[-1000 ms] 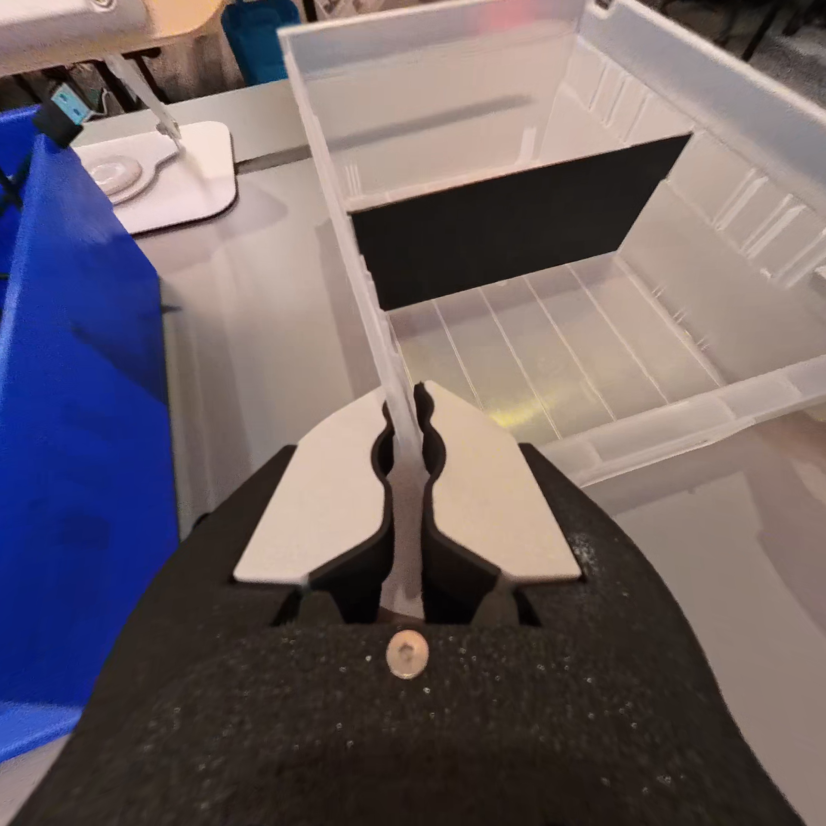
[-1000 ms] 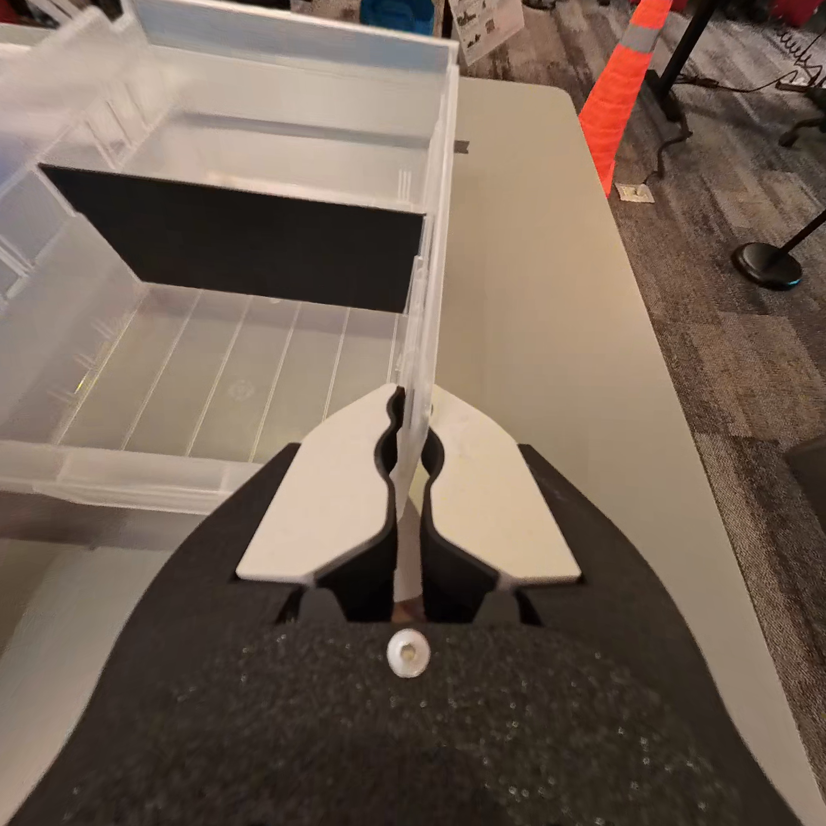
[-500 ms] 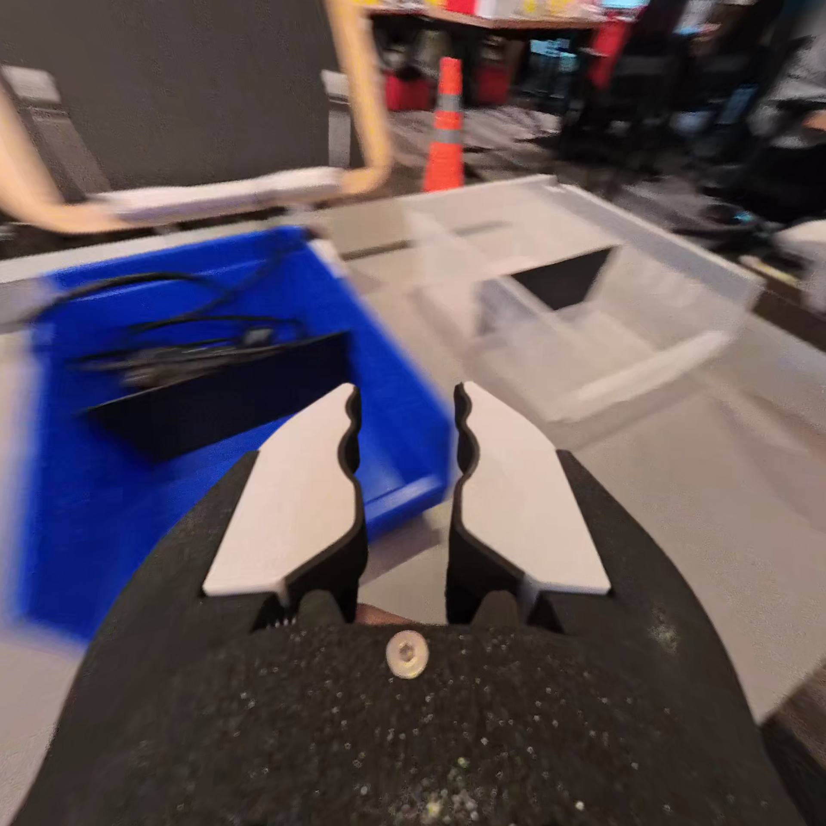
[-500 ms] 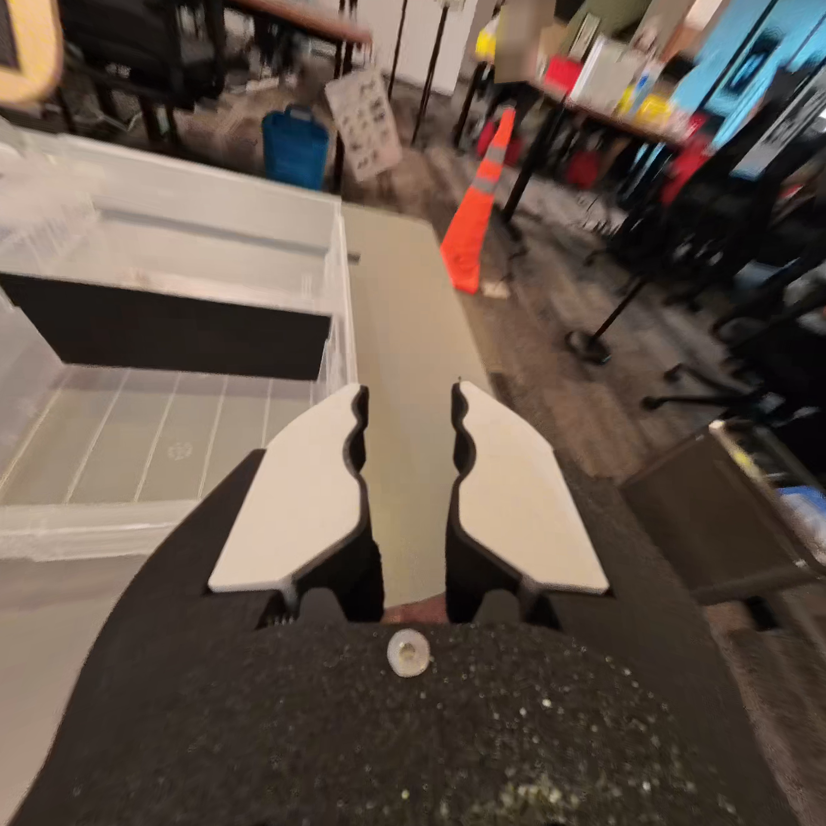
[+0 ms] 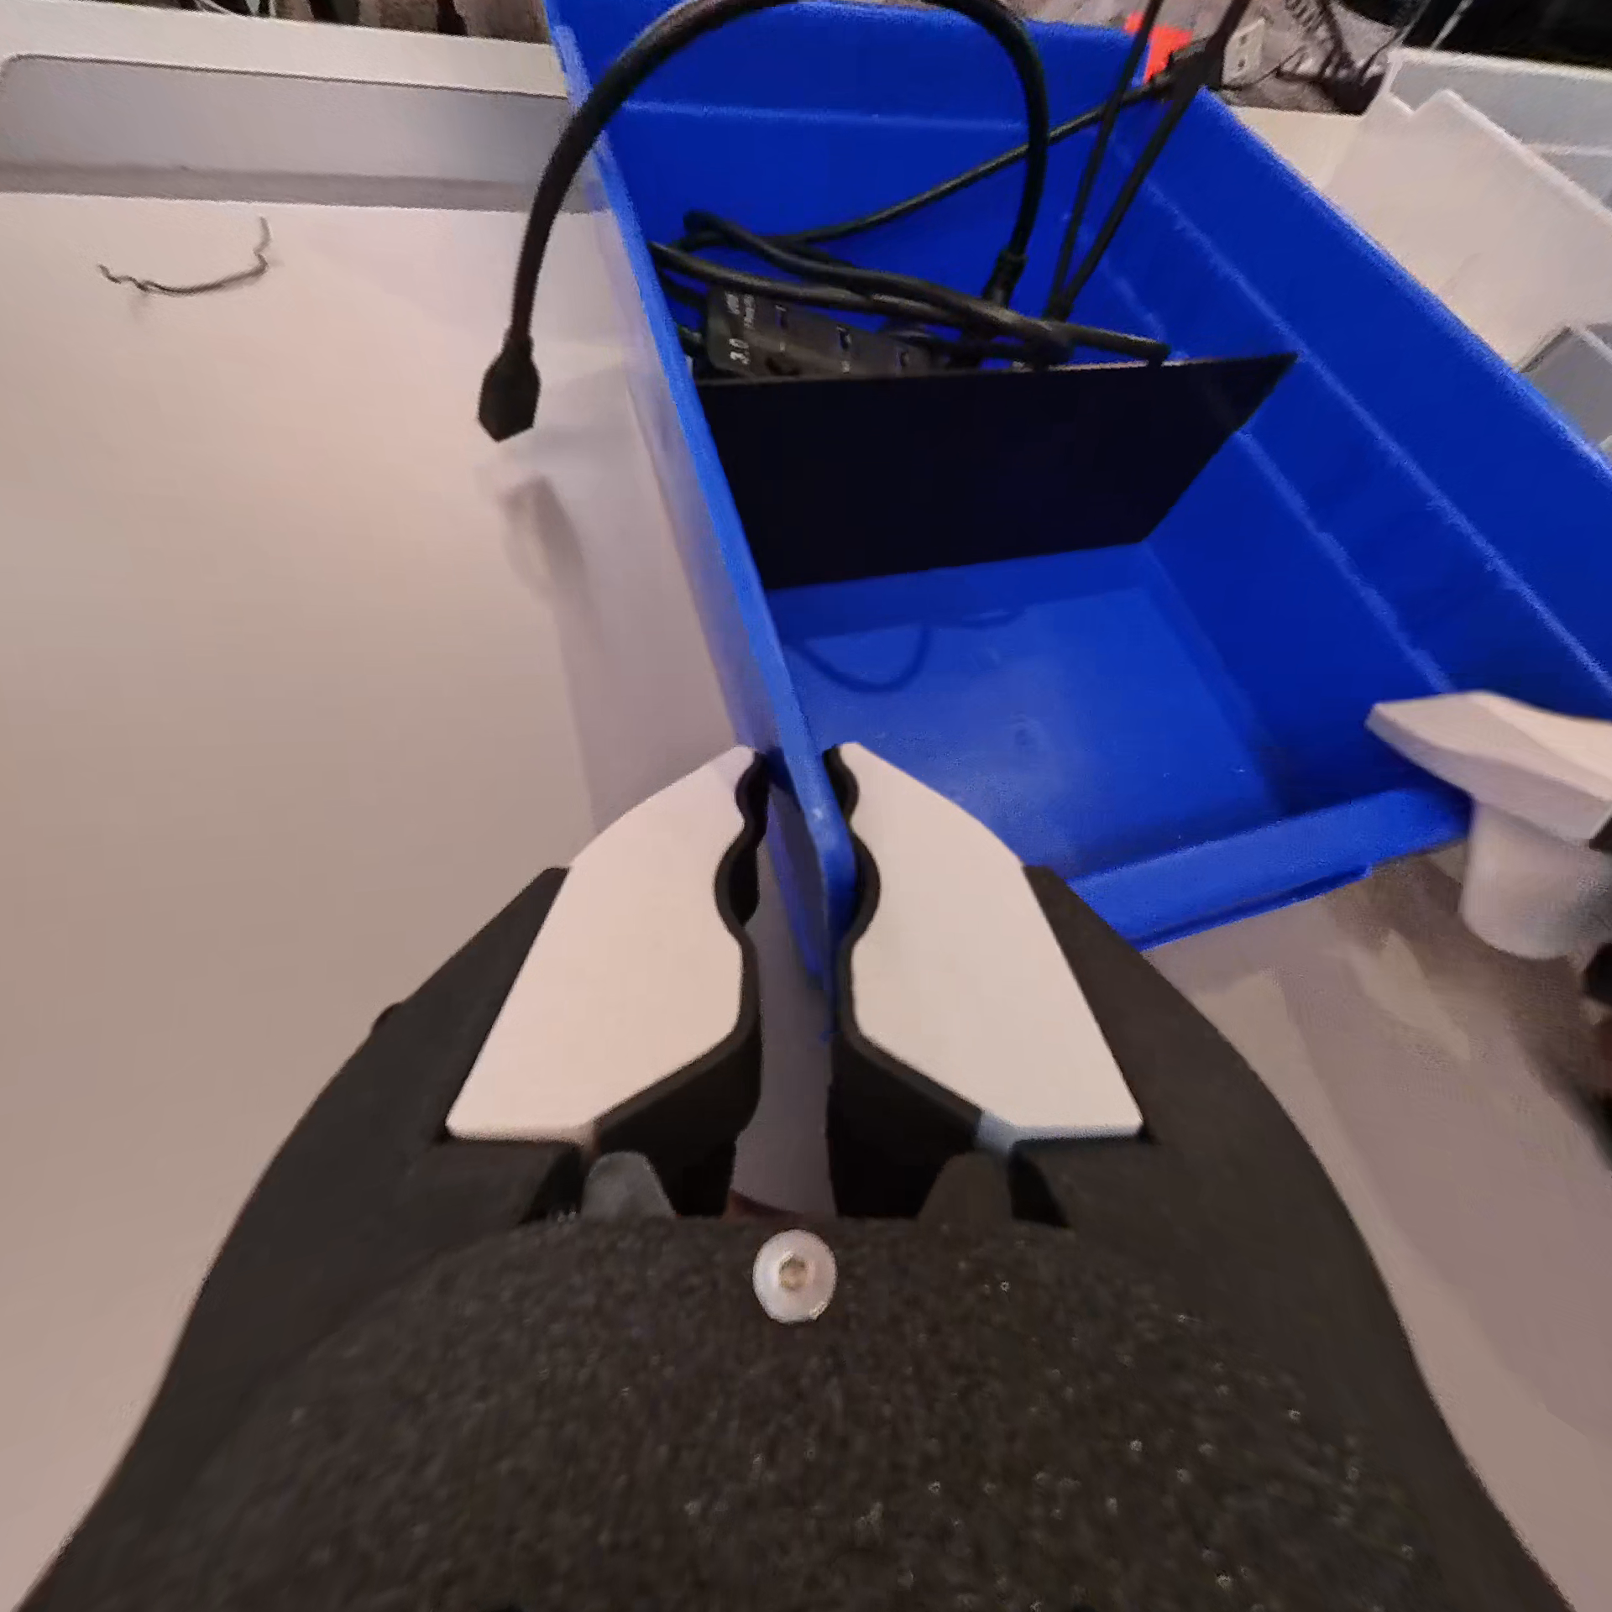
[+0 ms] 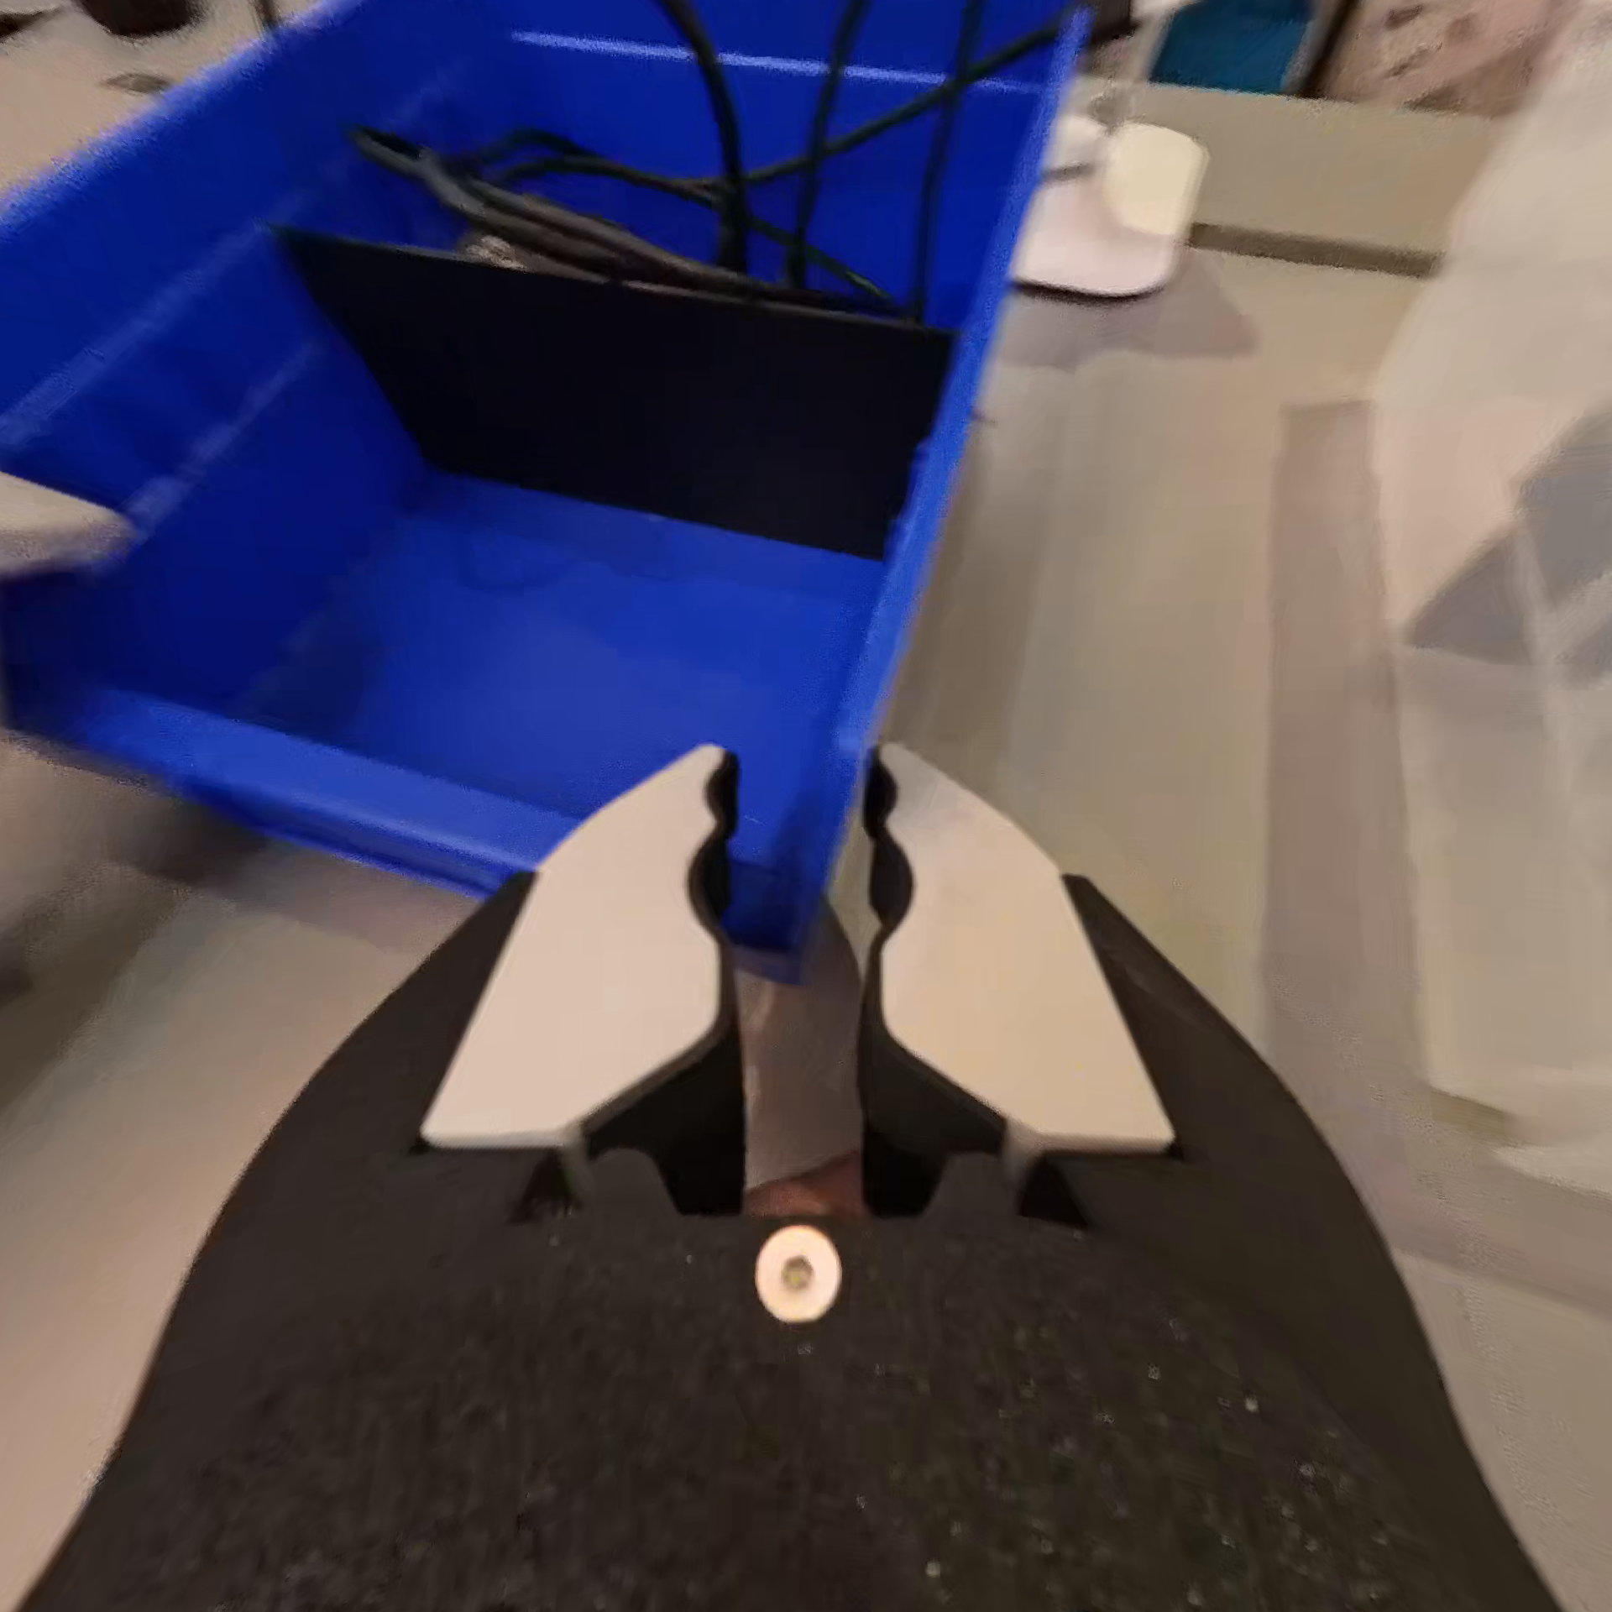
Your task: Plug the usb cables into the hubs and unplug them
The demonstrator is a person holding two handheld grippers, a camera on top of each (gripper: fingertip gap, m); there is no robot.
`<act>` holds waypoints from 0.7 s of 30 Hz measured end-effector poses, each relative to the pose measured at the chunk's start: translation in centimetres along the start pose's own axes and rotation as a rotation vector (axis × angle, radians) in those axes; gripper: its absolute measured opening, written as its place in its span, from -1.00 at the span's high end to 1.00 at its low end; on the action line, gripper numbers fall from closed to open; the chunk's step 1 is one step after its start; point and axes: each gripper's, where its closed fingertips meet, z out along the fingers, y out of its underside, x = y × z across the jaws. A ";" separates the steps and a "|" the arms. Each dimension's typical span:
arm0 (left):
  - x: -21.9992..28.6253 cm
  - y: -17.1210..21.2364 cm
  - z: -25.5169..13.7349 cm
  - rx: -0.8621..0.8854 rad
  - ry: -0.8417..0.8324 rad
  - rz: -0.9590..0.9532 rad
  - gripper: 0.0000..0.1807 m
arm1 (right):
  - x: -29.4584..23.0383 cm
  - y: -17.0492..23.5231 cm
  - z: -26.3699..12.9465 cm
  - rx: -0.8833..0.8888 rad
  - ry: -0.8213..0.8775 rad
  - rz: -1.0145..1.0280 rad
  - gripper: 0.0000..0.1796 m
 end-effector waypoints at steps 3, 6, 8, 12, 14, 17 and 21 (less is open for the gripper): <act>-2.0 -0.3 -0.7 -0.020 -0.069 0.019 0.94 | -1.0 -0.9 0.0 0.000 0.079 0.159 0.91; -5.8 -1.2 -2.5 -0.004 -0.127 0.065 0.98 | -4.6 -2.2 -0.1 0.051 0.182 0.073 0.96; -9.3 -1.5 -4.0 0.009 -0.150 0.076 0.97 | -8.1 -3.0 0.5 0.082 0.171 0.053 0.96; -16.2 -1.3 -6.9 0.010 -0.209 0.099 0.98 | -15.3 -3.7 2.7 0.083 0.138 -0.009 0.96; -18.9 -0.7 -7.7 -0.009 -0.221 0.103 0.98 | -18.0 -3.3 4.1 0.051 0.123 0.001 0.96; -21.7 0.1 -7.9 -0.017 -0.223 0.093 0.97 | -20.8 -3.1 5.1 0.044 0.117 -0.009 0.95; -22.7 0.4 -7.5 -0.004 -0.188 0.010 0.98 | -21.9 -3.3 5.3 0.076 0.066 -0.023 0.91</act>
